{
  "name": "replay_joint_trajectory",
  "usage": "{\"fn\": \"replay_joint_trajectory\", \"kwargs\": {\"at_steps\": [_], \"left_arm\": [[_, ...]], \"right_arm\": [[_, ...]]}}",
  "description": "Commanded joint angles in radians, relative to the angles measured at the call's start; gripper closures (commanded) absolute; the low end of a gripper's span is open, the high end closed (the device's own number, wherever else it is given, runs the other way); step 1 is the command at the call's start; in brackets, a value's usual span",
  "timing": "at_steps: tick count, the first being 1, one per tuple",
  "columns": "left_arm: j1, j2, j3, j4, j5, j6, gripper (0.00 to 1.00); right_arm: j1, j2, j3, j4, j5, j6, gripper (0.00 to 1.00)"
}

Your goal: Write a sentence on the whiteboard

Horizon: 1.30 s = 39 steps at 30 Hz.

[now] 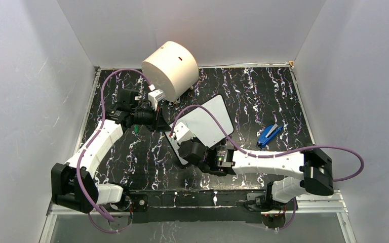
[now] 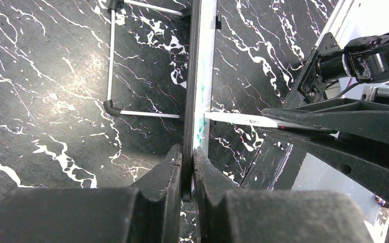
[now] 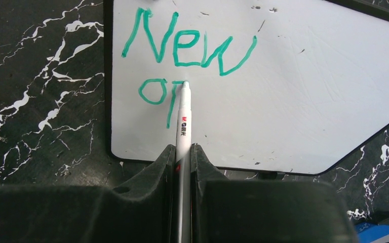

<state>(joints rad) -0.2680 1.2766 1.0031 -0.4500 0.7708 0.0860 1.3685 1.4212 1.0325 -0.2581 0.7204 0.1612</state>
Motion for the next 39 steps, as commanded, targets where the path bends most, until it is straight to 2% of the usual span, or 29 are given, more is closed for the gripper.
{"fn": "replay_joint_trajectory", "kwargs": {"at_steps": [1, 12, 24, 39], "left_arm": [[0.001, -0.010, -0.020, -0.017, -0.074, 0.040, 1.00], [0.000, -0.008, -0.019, -0.018, -0.073, 0.040, 1.00], [0.001, -0.013, -0.018, -0.018, -0.074, 0.040, 1.00], [0.001, -0.013, -0.018, -0.018, -0.070, 0.040, 1.00]], "right_arm": [[-0.017, 0.000, 0.025, 0.007, 0.055, 0.033, 1.00], [-0.022, 0.000, 0.005, -0.058, 0.033, 0.092, 1.00], [-0.021, 0.008, 0.007, -0.049, -0.077, 0.083, 1.00], [-0.020, -0.047, 0.014, -0.031, -0.061, 0.067, 1.00]]}}
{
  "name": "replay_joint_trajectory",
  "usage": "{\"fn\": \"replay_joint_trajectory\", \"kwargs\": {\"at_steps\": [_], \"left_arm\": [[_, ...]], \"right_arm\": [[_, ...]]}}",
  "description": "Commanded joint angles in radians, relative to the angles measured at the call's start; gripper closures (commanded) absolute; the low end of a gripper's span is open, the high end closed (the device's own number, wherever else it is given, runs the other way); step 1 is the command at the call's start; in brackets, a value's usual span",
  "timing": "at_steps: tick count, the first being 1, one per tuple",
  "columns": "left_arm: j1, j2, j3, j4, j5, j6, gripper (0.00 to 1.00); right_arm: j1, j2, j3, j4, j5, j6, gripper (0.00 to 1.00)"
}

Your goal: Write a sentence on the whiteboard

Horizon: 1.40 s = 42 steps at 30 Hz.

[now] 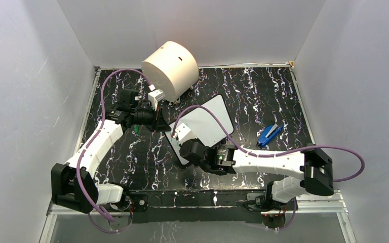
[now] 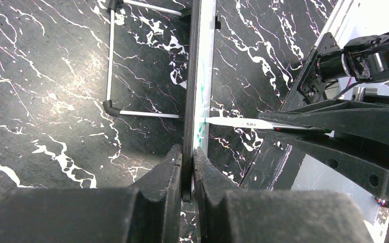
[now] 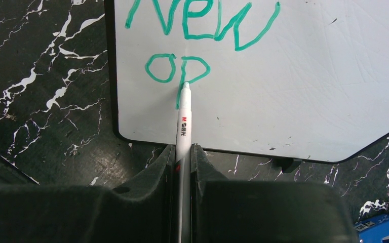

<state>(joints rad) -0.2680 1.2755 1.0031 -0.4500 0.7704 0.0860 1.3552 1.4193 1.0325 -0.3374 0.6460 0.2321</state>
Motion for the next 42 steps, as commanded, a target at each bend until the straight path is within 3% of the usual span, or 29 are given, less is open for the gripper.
{"fn": "replay_joint_trajectory", "kwargs": {"at_steps": [1, 16, 42], "left_arm": [[0.001, -0.012, -0.018, -0.018, -0.071, 0.040, 1.00], [0.001, -0.005, -0.017, -0.014, -0.074, 0.038, 1.00], [0.001, -0.008, -0.017, -0.013, -0.074, 0.038, 1.00]], "right_arm": [[-0.006, -0.053, 0.014, 0.045, 0.017, -0.004, 1.00], [-0.032, -0.110, -0.034, 0.074, 0.066, -0.008, 1.00], [-0.037, -0.063, -0.024, 0.109, 0.039, -0.051, 1.00]]}}
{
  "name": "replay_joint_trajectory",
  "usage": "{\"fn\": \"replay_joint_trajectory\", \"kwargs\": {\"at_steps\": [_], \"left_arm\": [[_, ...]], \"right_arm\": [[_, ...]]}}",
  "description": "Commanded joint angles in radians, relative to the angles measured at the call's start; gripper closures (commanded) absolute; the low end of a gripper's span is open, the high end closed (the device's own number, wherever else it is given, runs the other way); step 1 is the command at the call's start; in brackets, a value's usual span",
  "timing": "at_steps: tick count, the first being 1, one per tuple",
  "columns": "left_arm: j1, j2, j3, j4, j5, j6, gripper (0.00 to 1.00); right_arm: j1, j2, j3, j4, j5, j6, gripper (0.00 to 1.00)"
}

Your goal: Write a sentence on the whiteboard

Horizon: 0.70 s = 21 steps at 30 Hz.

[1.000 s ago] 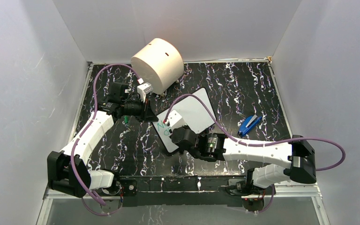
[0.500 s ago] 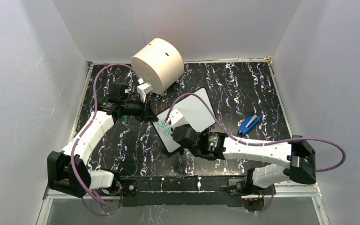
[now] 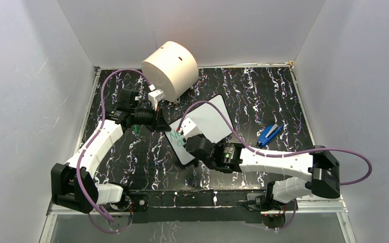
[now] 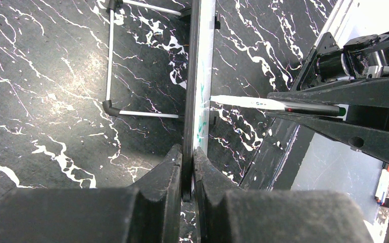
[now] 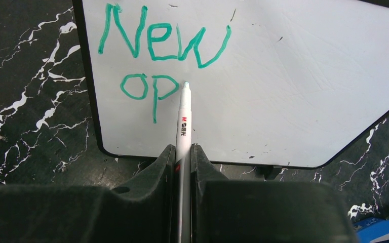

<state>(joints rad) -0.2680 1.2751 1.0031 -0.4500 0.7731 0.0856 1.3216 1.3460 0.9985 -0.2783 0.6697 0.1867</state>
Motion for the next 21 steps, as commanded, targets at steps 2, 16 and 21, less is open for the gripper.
{"fn": "replay_joint_trajectory", "kwargs": {"at_steps": [2, 16, 21], "left_arm": [[0.000, -0.006, -0.017, -0.013, -0.077, 0.039, 1.00], [0.001, -0.006, -0.017, -0.014, -0.074, 0.040, 1.00], [0.001, -0.007, -0.017, -0.013, -0.075, 0.040, 1.00]], "right_arm": [[-0.005, 0.014, 0.012, 0.050, 0.019, -0.003, 1.00], [-0.016, 0.033, 0.014, 0.072, 0.030, -0.004, 1.00], [-0.023, 0.036, 0.013, 0.066, 0.020, -0.001, 1.00]]}}
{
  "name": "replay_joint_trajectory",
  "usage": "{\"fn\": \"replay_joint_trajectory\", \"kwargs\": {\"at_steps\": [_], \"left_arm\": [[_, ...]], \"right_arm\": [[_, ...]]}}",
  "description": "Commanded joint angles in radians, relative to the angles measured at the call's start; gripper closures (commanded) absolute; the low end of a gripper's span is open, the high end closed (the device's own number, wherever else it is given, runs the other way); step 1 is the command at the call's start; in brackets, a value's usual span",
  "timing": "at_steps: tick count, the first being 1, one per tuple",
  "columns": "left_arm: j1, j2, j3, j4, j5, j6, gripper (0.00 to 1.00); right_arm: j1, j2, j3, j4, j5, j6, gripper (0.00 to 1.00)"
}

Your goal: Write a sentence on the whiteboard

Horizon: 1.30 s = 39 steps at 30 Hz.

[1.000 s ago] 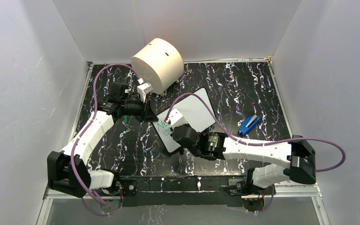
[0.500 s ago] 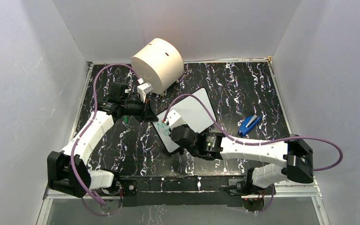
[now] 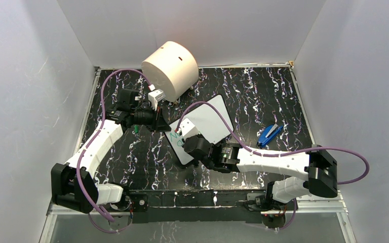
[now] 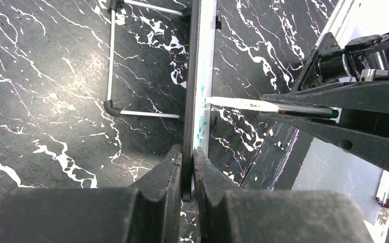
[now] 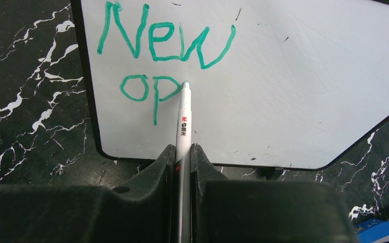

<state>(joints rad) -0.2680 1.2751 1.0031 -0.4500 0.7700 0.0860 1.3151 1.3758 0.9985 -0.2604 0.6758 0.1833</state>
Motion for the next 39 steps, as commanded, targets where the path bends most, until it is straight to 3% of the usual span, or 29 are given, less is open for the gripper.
{"fn": "replay_joint_trajectory", "kwargs": {"at_steps": [1, 16, 39], "left_arm": [[0.002, -0.007, -0.017, -0.013, -0.072, 0.040, 1.00], [0.001, -0.003, -0.014, -0.014, -0.068, 0.038, 1.00], [0.000, -0.003, -0.014, -0.013, -0.070, 0.038, 1.00]], "right_arm": [[-0.016, 0.009, 0.013, 0.040, 0.012, 0.004, 1.00], [-0.017, 0.019, 0.005, -0.078, -0.057, 0.068, 1.00], [-0.017, 0.016, -0.017, -0.121, -0.068, 0.122, 1.00]]}}
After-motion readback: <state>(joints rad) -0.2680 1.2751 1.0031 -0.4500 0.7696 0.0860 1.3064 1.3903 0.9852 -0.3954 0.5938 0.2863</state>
